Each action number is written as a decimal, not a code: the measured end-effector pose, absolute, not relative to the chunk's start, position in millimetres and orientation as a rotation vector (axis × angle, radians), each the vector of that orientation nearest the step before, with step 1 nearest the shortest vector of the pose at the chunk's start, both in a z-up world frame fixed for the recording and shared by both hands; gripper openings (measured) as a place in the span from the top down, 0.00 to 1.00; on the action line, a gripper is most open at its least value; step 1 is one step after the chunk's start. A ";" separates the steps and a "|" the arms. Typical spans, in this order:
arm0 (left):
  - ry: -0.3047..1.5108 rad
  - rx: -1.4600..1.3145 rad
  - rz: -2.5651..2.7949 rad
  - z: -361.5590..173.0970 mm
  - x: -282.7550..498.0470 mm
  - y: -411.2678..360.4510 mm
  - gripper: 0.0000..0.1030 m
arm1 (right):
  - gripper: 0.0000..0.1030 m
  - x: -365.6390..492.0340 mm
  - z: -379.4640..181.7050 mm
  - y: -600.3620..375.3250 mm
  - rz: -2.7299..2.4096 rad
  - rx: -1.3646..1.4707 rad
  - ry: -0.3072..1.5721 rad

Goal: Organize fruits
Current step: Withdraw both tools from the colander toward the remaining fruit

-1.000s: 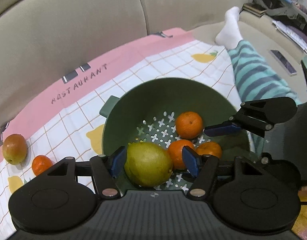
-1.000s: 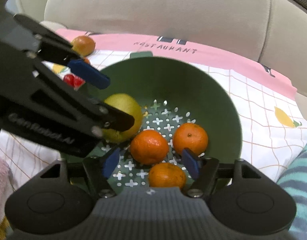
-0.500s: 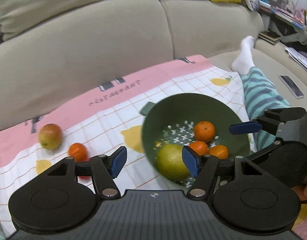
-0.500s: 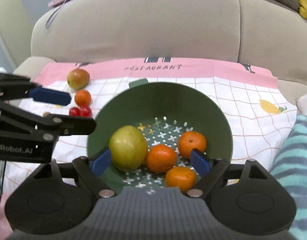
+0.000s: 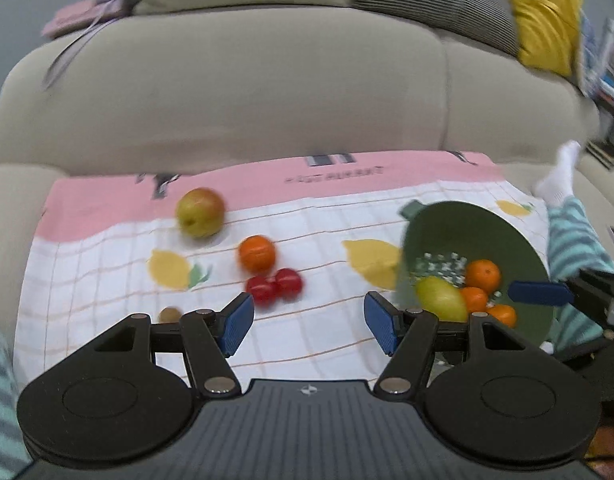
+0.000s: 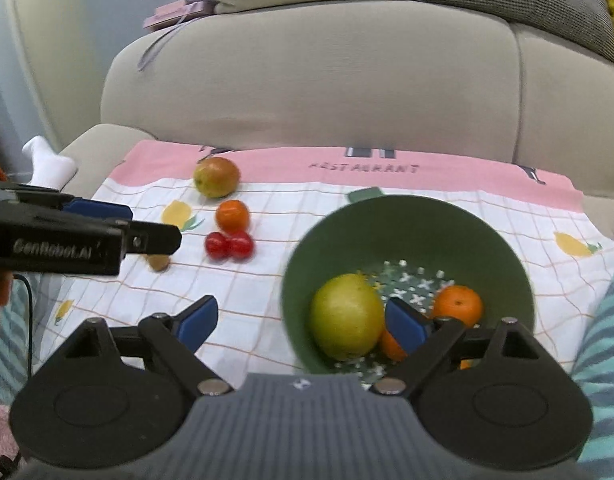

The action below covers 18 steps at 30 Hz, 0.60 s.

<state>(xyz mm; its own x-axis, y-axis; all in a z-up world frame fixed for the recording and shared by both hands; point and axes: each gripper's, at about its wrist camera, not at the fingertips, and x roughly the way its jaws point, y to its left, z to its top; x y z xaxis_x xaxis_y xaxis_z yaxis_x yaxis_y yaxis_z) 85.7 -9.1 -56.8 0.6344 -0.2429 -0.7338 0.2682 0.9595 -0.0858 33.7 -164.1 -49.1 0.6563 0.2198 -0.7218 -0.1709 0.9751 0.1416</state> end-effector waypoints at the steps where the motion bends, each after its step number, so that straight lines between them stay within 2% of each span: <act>1: 0.834 0.020 -0.280 -57.8 85.8 -3.6 0.28 | 0.15 33.4 -48.5 -160.2 0.229 0.056 0.821; 18: 0.859 -0.115 -0.170 -86.0 105.3 53.7 0.28 | 0.20 55.3 -55.6 -89.2 0.320 -0.123 0.758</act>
<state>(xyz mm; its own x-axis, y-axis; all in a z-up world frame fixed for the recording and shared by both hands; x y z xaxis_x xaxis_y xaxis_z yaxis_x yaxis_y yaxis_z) 105.3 53.7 -86.0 0.6407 -0.1951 -0.7426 0.1026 0.9802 -0.1691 55.3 -89.2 -55.6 0.6809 0.2406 -0.6917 -0.3282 0.9446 0.0055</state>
